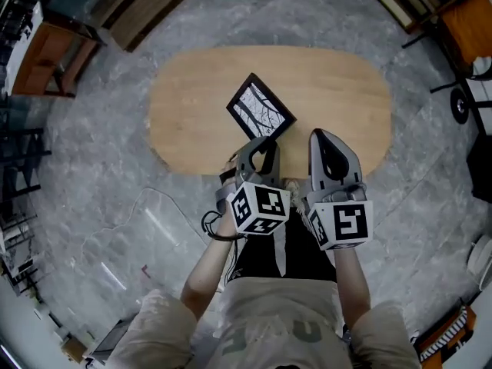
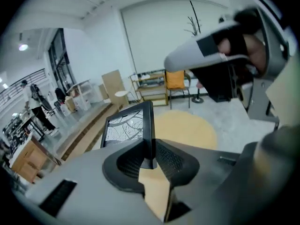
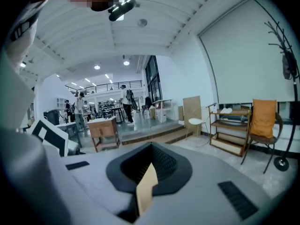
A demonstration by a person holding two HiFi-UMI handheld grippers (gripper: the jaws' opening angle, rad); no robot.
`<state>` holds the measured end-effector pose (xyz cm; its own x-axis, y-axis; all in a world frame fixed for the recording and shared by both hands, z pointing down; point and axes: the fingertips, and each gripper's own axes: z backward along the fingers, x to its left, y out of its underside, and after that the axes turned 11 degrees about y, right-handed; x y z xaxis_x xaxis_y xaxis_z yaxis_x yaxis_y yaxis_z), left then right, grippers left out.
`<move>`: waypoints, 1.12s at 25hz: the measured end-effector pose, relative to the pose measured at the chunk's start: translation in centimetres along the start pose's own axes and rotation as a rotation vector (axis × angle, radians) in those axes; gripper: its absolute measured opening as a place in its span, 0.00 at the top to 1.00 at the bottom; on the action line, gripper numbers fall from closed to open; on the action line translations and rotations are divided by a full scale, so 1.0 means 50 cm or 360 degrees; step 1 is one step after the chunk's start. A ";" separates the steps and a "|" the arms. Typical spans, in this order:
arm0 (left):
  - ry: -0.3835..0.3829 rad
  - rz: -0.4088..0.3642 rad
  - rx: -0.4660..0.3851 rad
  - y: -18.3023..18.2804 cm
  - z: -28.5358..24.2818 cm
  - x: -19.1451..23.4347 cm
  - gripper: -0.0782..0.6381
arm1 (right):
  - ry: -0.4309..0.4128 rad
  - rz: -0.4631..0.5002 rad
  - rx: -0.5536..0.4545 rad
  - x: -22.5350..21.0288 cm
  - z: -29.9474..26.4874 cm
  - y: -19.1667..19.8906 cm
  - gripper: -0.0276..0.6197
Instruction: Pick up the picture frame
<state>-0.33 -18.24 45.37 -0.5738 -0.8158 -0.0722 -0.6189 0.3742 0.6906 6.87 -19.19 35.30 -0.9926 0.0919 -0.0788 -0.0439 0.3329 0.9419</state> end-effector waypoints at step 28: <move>-0.0515 0.0562 -0.1142 -0.372 0.451 0.151 0.78 | -0.0058 0.0001 -0.0385 0.058 0.123 -0.346 0.95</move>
<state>-5.23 -21.40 15.76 -0.8609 -0.4976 0.1062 0.0506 0.1241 0.9910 5.43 -18.93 16.78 -0.9881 0.1273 -0.0859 -0.0736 0.0986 0.9924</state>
